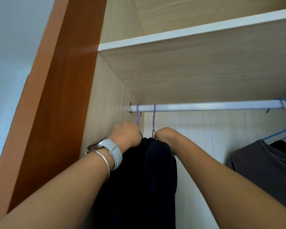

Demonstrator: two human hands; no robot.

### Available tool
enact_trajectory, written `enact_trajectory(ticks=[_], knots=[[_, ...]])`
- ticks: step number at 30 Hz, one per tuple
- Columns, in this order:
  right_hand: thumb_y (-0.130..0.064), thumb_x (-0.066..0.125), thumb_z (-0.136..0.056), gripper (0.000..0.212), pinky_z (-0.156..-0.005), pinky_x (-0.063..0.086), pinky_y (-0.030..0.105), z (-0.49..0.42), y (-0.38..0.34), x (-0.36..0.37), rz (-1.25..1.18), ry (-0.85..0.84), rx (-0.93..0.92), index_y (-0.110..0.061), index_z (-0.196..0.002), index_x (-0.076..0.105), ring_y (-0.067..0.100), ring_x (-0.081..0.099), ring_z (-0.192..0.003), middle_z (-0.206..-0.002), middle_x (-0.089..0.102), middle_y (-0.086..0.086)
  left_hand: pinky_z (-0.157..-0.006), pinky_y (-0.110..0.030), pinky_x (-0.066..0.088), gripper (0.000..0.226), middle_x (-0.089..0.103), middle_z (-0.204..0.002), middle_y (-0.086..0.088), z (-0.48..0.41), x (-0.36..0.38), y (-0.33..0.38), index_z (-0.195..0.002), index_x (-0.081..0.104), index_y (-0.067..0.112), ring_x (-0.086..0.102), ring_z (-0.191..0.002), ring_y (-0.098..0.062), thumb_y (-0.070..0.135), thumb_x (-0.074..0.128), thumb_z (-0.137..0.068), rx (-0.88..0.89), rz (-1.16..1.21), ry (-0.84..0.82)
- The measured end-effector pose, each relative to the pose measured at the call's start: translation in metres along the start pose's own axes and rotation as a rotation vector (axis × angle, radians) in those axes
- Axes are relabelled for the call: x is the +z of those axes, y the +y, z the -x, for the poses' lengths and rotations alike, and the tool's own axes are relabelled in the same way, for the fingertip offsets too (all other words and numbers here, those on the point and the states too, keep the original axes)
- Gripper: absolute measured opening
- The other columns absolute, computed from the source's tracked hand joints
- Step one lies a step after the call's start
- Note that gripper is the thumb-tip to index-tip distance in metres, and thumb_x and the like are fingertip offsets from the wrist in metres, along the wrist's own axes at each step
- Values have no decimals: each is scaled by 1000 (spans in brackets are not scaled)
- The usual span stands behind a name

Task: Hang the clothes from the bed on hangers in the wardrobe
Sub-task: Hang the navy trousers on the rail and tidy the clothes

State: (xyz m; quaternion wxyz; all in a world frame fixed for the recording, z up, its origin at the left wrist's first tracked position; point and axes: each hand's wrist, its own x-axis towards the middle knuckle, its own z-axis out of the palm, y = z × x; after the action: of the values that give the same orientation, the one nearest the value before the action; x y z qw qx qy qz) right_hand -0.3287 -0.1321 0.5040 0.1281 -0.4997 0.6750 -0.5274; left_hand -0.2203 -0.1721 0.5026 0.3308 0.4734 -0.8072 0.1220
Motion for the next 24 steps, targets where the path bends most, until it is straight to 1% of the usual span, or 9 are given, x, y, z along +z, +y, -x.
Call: enact_trajectory(ticks=[3, 5, 7, 9, 11, 13, 17, 21, 24], knots=[[-13, 44, -94, 25, -62, 41, 30, 6, 8, 0, -113, 19, 4, 4, -108, 56, 23, 52, -78, -77, 53, 9, -94, -39, 41, 34, 56, -122, -20, 7, 2, 14, -110, 58, 3, 50, -115, -36, 24, 35, -95, 114, 73, 106], [-25, 46, -95, 33, -58, 39, 27, 14, 16, -4, -217, -2, -18, 1, -109, 59, 19, 51, -68, -77, 56, 7, -89, -38, 43, 39, 58, -119, -23, 17, -1, 30, -114, 56, 1, 53, -111, -37, 24, 30, -99, 160, 137, 39], [-32, 38, -97, 35, -60, 36, 27, 23, 28, -19, -182, 14, -53, -7, -110, 58, 18, 50, -72, -81, 57, 4, -92, -36, 42, 47, 56, -124, -24, 23, -2, 45, -122, 52, -2, 52, -115, -36, 31, 27, -100, 156, 189, -66], [-31, 37, -97, 41, -71, 39, 31, 34, 44, -44, -68, 125, -114, 1, -112, 58, 20, 49, -84, -97, 63, 14, -95, -33, 41, 50, 53, -131, -21, 24, 0, 53, -124, 50, -3, 50, -120, -34, 36, 34, -97, 115, 225, -123], [-25, 45, -93, 38, -77, 44, 32, 42, 67, -78, 129, 287, -165, 8, -99, 63, 20, 48, -81, -95, 64, 23, -99, -35, 39, 48, 46, -137, -17, 26, 3, 63, -127, 47, 3, 45, -125, -34, 36, 41, -93, 96, 186, -79], [-20, 48, -90, 31, -73, 44, 30, 57, 88, -117, 350, 400, -172, 6, -88, 65, 25, 55, -80, -85, 65, 21, -99, -39, 37, 43, 44, -137, -15, 32, 5, 78, -126, 45, 7, 41, -126, -35, 33, 43, -92, 123, 133, -11], [-19, 46, -87, 27, -76, 45, 33, 100, 118, -190, 683, 605, -129, -7, -88, 70, 34, 62, -99, -98, 70, 17, -98, -35, 43, 37, 58, -126, -8, 52, 9, 132, -114, 61, 13, 53, -116, -30, 37, 48, -88, 270, 294, -61], [-21, 49, -87, 28, -93, 41, 39, 146, 134, -252, 992, 857, -107, -19, -106, 69, 34, 48, -114, -119, 60, 11, -93, -30, 48, 29, 67, -114, -8, 76, 25, 200, -97, 70, 12, 59, -109, -27, 33, 54, -85, 395, 568, -186], [-30, 50, -88, 37, -98, 39, 40, 175, 147, -301, 1096, 881, 114, -17, -123, 55, 35, 43, -120, -129, 50, 13, -89, -26, 46, 22, 70, -104, -4, 94, 37, 250, -92, 72, 15, 62, -101, -18, 25, 54, -86, 460, 769, -245]])
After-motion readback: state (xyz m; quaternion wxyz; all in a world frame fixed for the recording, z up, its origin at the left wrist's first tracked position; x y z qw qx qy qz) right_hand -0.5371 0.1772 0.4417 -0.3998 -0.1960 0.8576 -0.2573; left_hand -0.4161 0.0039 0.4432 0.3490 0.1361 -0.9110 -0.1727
